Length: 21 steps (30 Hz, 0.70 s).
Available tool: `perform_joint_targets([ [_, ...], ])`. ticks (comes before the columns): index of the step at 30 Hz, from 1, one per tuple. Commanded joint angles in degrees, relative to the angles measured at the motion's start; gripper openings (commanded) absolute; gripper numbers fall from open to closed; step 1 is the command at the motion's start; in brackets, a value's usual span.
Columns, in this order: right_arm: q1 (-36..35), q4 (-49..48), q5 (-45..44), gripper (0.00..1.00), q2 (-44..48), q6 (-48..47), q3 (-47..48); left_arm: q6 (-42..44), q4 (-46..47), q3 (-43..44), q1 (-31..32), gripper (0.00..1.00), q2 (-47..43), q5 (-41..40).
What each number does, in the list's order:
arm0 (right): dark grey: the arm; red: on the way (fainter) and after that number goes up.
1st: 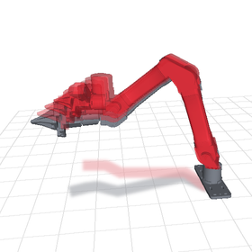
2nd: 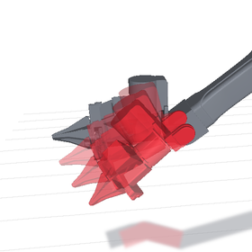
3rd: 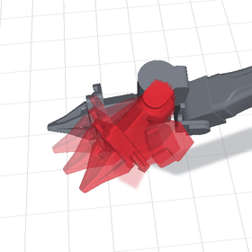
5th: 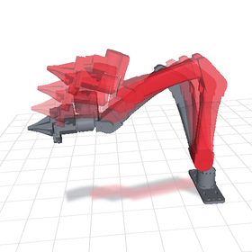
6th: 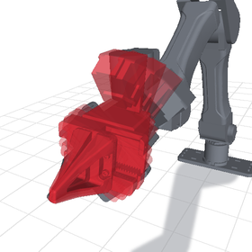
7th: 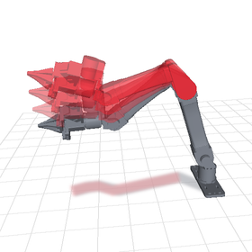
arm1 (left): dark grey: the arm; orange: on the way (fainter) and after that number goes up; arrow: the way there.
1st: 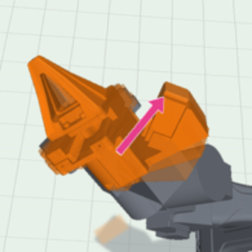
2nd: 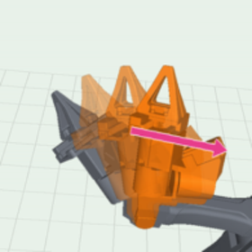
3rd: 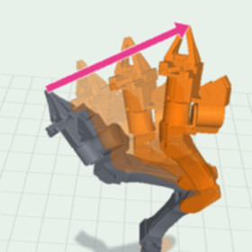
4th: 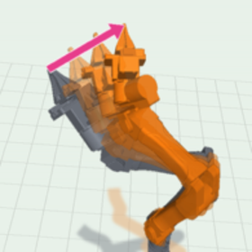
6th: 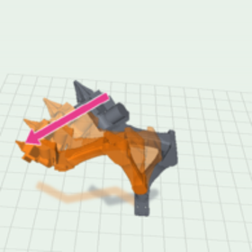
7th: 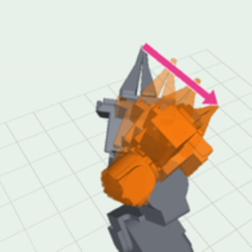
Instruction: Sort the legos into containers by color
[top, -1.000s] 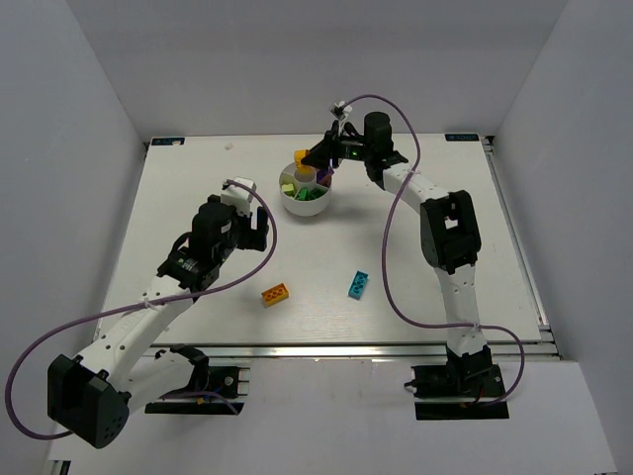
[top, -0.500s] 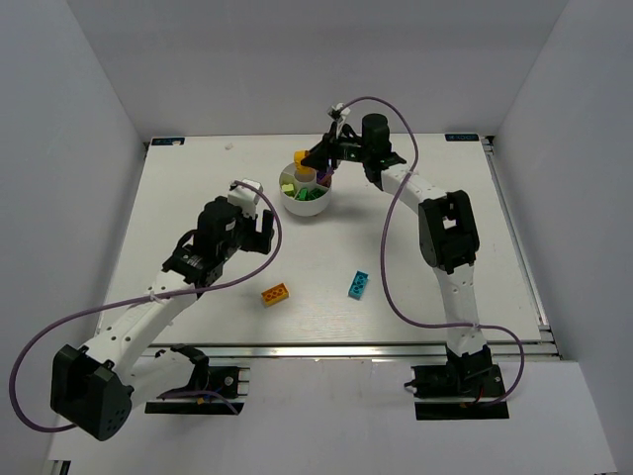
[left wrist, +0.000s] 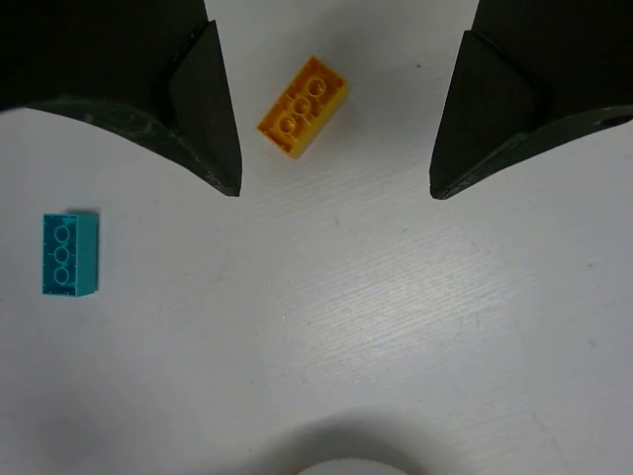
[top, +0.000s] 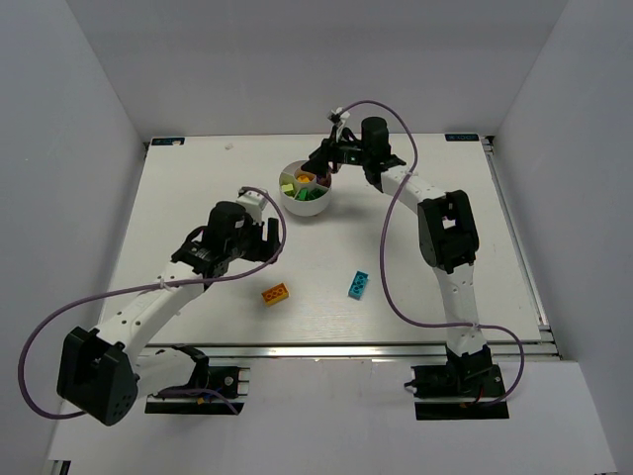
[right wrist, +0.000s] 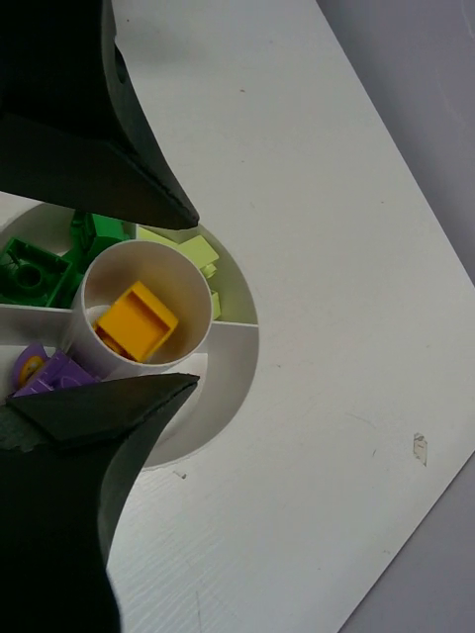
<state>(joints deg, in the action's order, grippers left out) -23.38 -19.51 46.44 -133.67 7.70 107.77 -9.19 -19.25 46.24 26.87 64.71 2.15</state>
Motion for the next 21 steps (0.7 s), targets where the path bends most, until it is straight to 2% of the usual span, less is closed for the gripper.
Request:
perform_joint_targets([
  [1,0.26,-1.41,0.32,0.65,4.28,-0.06,-0.71,-4.6,-2.99,0.96,0.46,0.84,0.59,3.38],
  [2,0.17,-1.58,1.11,0.64,4.73,0.81,-0.98,-5.74,-4.12,1.31,0.46,0.78,0.86,3.99],
  [4,0.87,-2.2,2.16,0.54,7.71,2.04,-2.63,-7.76,-5.79,2.1,0.46,0.69,2.08,3.91],
  [5,1.49,-2.38,3.3,0.48,8.85,2.4,-3.34,-8.29,-7.37,2.36,0.46,0.57,2.7,4.43],
  [6,1.93,-0.81,3.66,0.31,11.73,1.97,-3.87,-8.73,-8.08,2.97,0.98,0.48,3.31,4.44],
  [8,2.89,3.05,4.01,0.07,14.74,0.22,-4.49,-10.32,-10.19,3.33,0.99,0.27,5.25,4.7],
  [9,3.07,8.64,3.23,0.0,18.06,-1.97,-4.76,-10.41,-10.63,3.51,0.99,0.22,5.95,4.7],
  [10,4.12,10.09,2.79,0.0,20.26,-3.04,-7.37,-10.06,-11.68,3.59,0.99,0.2,7.61,4.53],
  [11,4.48,10.8,3.31,0.0,22.55,-4.09,-10.0,-9.27,-12.13,3.68,1.51,0.23,8.5,5.48],
  [12,4.65,10.28,3.92,0.03,27.71,-5.41,-13.16,-8.22,-12.57,4.21,1.52,0.27,9.46,5.84],
  [13,5.96,9.67,5.67,0.16,30.45,-6.03,-20.07,-5.43,-13.96,4.82,2.12,0.34,11.39,6.63],
  [14,6.41,9.49,7.34,0.31,35.7,-6.56,-23.27,-3.92,-14.93,5.44,2.13,0.42,12.54,9.16],
  [15,6.94,9.4,8.66,0.6,38.1,-6.91,-26.26,-2.34,-15.81,6.05,2.65,0.53,13.51,9.88],
  [16,7.55,9.31,11.72,0.7,40.57,-7.44,-29.08,0.2,-17.39,7.01,3.35,0.59,14.3,10.32],
  [18,9.48,8.96,15.16,0.86,47.23,-7.44,-36.11,2.06,-18.63,7.64,4.14,0.66,16.5,10.59],
  [21,10.45,8.34,17.81,0.89,54.35,-7.44,-43.15,5.14,-18.29,7.29,6.17,0.69,17.29,9.37],
])
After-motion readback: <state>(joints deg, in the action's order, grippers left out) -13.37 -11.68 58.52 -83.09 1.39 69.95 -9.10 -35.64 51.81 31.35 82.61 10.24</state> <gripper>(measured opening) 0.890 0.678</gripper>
